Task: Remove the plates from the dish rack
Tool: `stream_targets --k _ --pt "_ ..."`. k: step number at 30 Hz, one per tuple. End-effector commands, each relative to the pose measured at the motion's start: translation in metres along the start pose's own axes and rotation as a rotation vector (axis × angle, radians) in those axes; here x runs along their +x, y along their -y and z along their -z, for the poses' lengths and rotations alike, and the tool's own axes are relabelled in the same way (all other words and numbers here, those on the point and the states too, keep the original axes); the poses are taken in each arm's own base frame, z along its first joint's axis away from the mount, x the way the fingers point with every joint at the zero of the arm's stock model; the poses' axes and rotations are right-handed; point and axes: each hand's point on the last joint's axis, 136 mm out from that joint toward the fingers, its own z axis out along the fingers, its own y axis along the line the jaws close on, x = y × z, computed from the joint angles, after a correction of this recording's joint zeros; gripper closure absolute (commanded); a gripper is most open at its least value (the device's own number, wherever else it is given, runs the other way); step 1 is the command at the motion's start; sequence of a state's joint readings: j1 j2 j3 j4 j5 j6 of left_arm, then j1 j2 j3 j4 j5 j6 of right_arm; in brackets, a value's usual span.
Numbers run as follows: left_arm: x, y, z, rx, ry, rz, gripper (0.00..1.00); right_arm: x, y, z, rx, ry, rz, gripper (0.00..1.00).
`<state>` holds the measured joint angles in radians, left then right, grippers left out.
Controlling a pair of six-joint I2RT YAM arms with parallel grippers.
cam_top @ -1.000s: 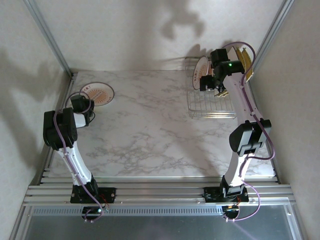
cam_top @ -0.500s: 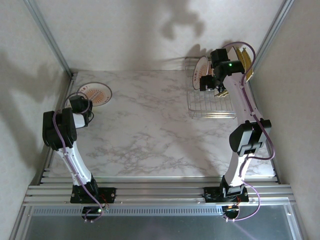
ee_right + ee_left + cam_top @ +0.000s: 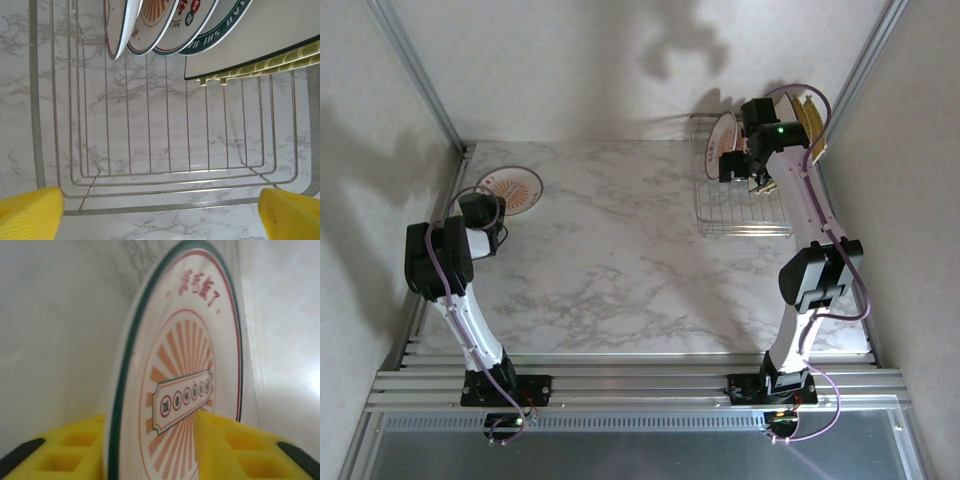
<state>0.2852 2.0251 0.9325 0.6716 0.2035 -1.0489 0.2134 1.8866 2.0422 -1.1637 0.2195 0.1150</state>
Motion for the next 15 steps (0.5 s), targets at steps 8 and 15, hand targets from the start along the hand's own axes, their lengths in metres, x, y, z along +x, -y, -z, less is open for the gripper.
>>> stream_targets --k 8,15 --pt "-0.009 -0.008 0.013 -0.054 0.041 -0.077 0.39 -0.002 -0.001 0.010 -0.024 0.022 -0.003 0.01" --pt "-0.009 -0.012 0.018 -0.102 0.048 -0.133 0.25 -0.002 -0.002 0.010 -0.036 0.024 -0.004 0.01"
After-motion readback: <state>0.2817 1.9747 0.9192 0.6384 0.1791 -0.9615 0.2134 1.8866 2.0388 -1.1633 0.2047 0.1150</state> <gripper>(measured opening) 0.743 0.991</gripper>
